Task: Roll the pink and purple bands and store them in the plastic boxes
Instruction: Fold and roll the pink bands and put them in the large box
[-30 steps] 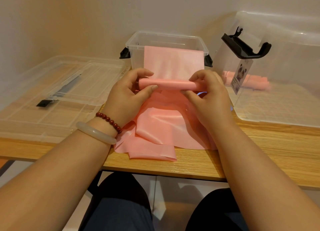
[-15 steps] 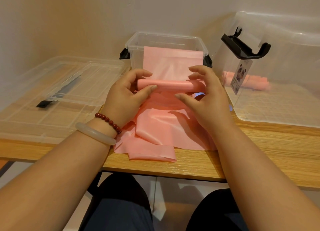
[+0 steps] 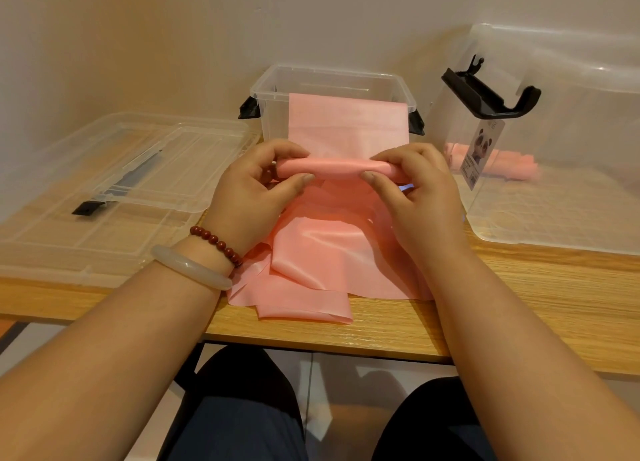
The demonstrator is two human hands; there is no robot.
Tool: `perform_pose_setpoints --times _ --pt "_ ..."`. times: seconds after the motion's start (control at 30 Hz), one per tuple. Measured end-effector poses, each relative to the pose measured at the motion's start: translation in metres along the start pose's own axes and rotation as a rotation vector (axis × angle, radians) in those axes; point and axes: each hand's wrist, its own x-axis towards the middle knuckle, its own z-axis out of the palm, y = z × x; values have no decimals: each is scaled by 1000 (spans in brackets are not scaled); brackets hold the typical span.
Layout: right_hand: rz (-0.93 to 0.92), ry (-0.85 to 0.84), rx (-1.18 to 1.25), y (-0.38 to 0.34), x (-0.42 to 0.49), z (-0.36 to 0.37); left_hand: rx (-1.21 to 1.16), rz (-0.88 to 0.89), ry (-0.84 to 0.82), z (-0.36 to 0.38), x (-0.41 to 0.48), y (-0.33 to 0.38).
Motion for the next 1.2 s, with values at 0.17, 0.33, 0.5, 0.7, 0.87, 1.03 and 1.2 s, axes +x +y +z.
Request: perform_pose_setpoints --times 0.17,0.33,0.5,0.7,0.87,1.03,1.2 --pt "18 -52 17 -7 -2 -3 -37 -13 16 2 0 1" --pt "29 -45 -3 -6 -1 -2 -52 -7 -5 2 -1 -1" --pt "-1 -22 -16 -3 -1 0 -52 -8 -11 2 -1 0" --pt "-5 -63 12 -4 -2 -1 -43 -19 -2 2 0 -1" --pt "-22 -33 0 -3 -1 -1 -107 -45 -10 3 0 2" --pt "-32 -5 26 1 -1 1 -87 -21 -32 2 -1 3" --pt "-15 5 23 3 0 2 5 18 -3 0 -1 3"
